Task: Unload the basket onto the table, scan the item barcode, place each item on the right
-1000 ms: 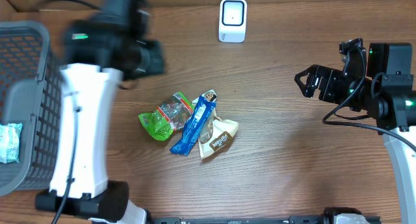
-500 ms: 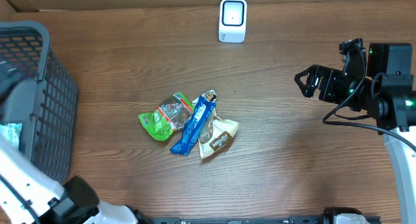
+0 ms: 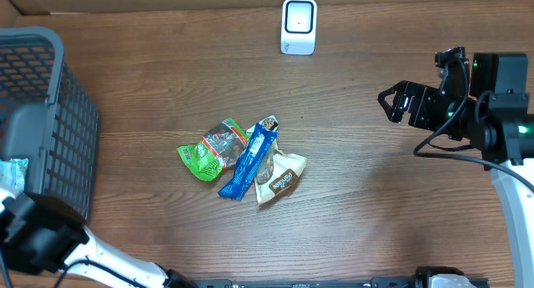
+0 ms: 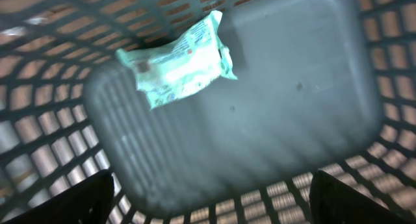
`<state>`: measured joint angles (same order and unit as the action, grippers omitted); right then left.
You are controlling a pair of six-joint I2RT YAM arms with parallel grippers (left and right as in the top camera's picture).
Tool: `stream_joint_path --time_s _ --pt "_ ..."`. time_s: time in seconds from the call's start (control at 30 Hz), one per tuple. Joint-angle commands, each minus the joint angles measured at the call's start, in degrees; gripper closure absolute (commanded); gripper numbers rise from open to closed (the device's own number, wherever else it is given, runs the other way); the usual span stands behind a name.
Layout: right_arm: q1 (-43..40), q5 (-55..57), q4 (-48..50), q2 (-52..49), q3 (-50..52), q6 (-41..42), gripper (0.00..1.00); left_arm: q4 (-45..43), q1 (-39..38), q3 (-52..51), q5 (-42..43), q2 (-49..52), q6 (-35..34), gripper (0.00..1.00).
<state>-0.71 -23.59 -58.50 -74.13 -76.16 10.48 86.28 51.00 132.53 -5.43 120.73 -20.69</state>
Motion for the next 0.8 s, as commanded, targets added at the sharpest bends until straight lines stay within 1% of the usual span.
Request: stream_joint_path --time_s 0.0,0.07,0.2,0.43,0.57,0.77 --pt "-0.15 -0.07 0.24 -1.53 -1.09 0.04 0.0 -2.29 -0.15 0.63 -0.09 3.21 3.02 0.12" --pt "-0.15 -0.09 0.09 -2.64 -1.09 0.04 0.0 -4.31 -0.37 0.63 1.51 5.03 5.16 0.12" --pt "-0.15 -0.09 -0.15 -4.94 -1.09 0.09 0.0 -7.23 -1.2 0.63 1.36 7.43 7.5 0.12" --pt "-0.15 -0.09 -0.15 -7.13 -1.09 0.26 0.0 -7.06 -2.38 -0.24 -2.27 9.66 7.85 0.14" --pt "-0.15 -0.07 -0.17 -7.13 -1.09 0.22 0.0 -8.02 -2.43 -4.11 -4.22 9.66 7.85 0.16" --pt "-0.15 -0.04 -0.15 -7.13 -1.09 0.17 0.0 -11.78 -2.38 -12.81 -7.61 9.66 7.82 0.16"
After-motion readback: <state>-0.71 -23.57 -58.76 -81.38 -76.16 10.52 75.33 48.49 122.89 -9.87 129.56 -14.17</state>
